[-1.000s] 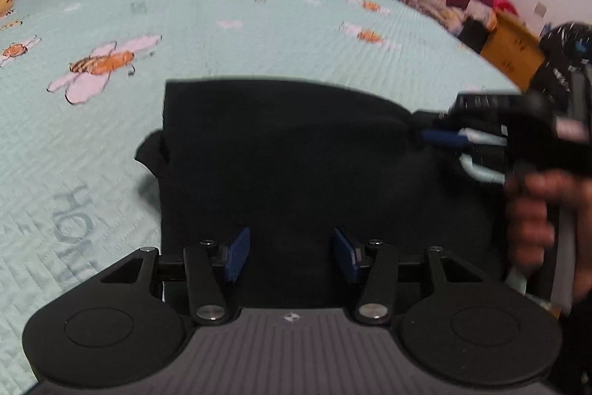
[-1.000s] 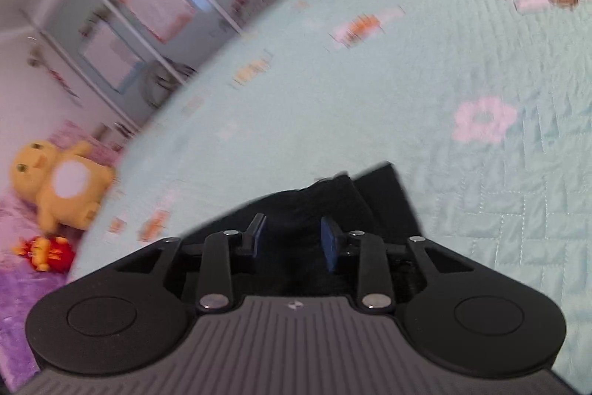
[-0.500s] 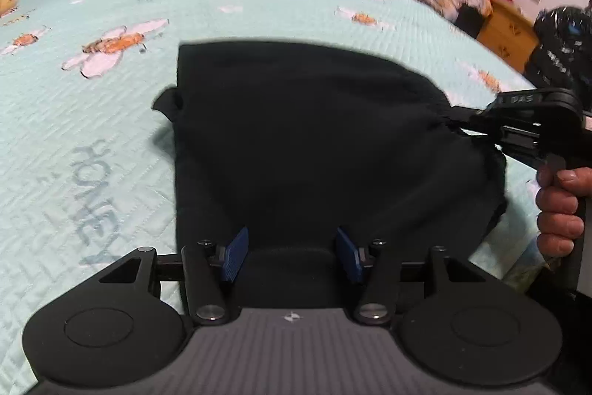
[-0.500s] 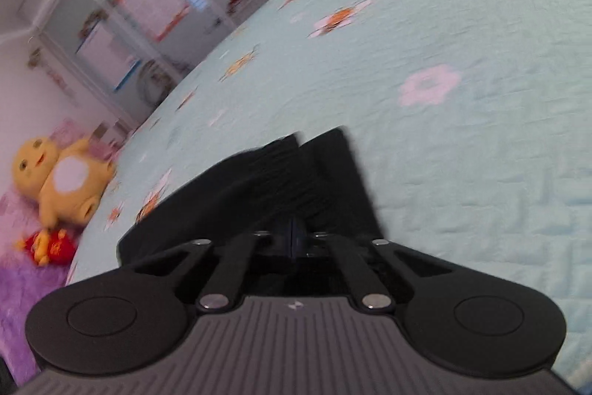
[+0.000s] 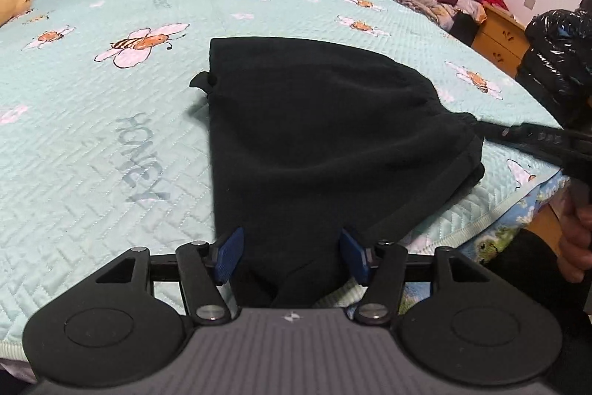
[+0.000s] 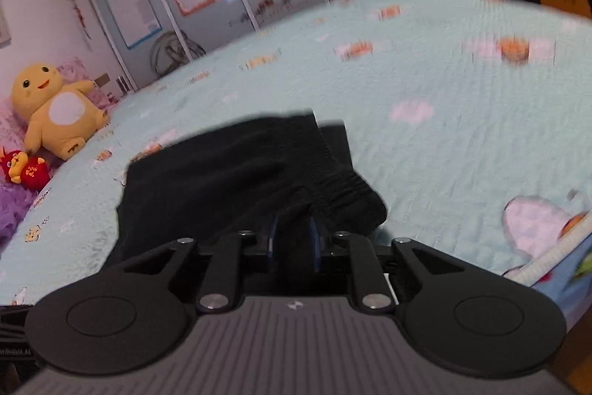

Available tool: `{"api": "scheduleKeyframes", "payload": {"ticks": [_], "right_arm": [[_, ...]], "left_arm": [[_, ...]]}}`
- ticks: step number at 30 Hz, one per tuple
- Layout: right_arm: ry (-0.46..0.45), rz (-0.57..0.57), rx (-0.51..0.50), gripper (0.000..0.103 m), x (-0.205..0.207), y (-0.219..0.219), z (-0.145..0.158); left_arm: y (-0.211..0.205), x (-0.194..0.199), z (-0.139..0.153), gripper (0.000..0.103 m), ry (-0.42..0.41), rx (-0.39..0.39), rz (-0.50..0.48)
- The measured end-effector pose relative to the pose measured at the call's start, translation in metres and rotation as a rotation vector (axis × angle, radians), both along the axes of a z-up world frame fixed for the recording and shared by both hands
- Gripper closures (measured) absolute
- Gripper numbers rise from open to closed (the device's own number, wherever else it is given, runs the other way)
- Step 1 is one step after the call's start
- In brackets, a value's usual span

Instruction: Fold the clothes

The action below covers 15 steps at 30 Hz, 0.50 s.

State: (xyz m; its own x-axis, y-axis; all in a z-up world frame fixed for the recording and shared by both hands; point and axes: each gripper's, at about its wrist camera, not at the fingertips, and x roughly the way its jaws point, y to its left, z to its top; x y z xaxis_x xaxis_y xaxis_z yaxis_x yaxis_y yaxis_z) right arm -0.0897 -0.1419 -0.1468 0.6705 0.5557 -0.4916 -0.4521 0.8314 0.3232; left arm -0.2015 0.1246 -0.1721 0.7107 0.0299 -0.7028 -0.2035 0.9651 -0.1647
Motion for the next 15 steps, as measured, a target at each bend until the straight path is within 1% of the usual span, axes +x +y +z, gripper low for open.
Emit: {"api": "scheduleKeyframes", "payload": {"ticks": [1,3,4,6,8,10,13,15], "right_arm": [[-0.037,0.016,-0.005,0.078,-0.007,0.002,0.006],[-0.075,0.058,-0.016,0.064,-0.017,0.013,0.009],[-0.079,0.071,-0.025,0.062,-0.018,0.019,0.007],[-0.038,0.067,-0.049,0.062,-0.014,0.028,-0.003],[0.005,0.050,-0.087,0.063,-0.008,0.032,-0.010],[0.023,0.016,-0.117,0.063,-0.010,0.031,-0.011],[0.046,-0.006,-0.066,0.063,-0.011,0.020,-0.011],[0.029,-0.002,-0.050,0.063,-0.015,0.019,-0.008]], "left_arm": [[-0.001,0.001,-0.004,0.040,0.010,0.001,0.000],[-0.004,0.002,-0.010,0.040,0.027,0.007,0.006],[-0.005,0.001,-0.011,0.039,0.030,0.011,0.008],[-0.008,-0.001,-0.008,0.039,0.027,0.022,0.002],[-0.006,-0.005,-0.003,0.039,0.013,0.011,0.001],[-0.004,-0.010,0.002,0.039,-0.011,0.004,0.004],[-0.002,-0.012,0.006,0.039,-0.037,0.001,0.014],[-0.001,-0.011,0.010,0.039,-0.056,-0.007,0.018]]}}
